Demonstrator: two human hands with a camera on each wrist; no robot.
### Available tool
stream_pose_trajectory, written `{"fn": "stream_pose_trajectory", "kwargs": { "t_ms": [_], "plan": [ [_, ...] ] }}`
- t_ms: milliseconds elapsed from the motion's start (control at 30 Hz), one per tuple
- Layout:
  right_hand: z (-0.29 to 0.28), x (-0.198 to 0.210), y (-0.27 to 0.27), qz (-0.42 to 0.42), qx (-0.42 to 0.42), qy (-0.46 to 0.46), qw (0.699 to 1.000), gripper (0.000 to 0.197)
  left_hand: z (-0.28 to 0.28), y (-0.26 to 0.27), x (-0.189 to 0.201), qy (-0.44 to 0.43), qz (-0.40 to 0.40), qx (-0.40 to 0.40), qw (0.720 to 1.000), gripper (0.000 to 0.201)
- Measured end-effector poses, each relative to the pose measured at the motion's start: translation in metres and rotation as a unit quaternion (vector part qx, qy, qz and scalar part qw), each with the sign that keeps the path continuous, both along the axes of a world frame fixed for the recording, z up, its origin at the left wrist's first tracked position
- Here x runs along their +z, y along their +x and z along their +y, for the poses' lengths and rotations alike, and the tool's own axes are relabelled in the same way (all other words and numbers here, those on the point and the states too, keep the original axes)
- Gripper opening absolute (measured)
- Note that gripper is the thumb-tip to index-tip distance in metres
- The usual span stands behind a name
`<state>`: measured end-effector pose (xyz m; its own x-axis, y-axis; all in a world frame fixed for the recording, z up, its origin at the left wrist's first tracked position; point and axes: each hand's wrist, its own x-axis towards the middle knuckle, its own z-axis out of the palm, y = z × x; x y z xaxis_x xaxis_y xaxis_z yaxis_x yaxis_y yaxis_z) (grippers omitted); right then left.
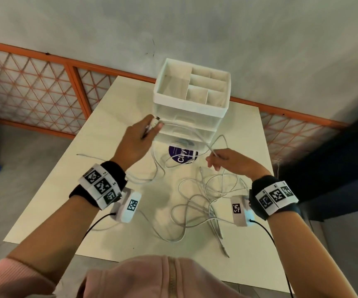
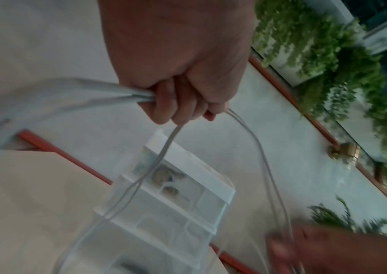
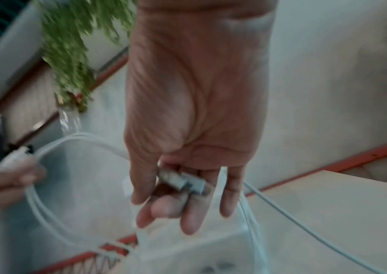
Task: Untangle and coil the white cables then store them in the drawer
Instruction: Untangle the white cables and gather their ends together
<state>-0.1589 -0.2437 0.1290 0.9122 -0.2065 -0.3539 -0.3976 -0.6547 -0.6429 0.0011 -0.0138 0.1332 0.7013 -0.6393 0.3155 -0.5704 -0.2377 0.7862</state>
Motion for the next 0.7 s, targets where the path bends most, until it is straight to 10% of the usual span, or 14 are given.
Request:
{"fn": "stream_pose_trajectory", "kwargs": {
  "t_ms": [333, 467, 700],
  "plan": [
    [-0.003, -0.048, 0.027, 0.059, -0.026, 0.039, 0.997, 0.030, 0.025, 0.028, -0.037, 0.121, -0.087, 0.100, 0.984, 0.028],
    [0.002, -0.079, 0.049, 0.065, -0.044, 0.089, 0.993, 0.025, 0.038, 0.039, -0.042, 0.174, -0.076, 0.001, 0.982, 0.034],
    [0.005, -0.132, 0.077, 0.049, -0.006, -0.140, 0.989, 0.041, 0.046, 0.041, -0.069, 0.255, -0.081, 0.025, 0.963, 0.019]
  ]
}}
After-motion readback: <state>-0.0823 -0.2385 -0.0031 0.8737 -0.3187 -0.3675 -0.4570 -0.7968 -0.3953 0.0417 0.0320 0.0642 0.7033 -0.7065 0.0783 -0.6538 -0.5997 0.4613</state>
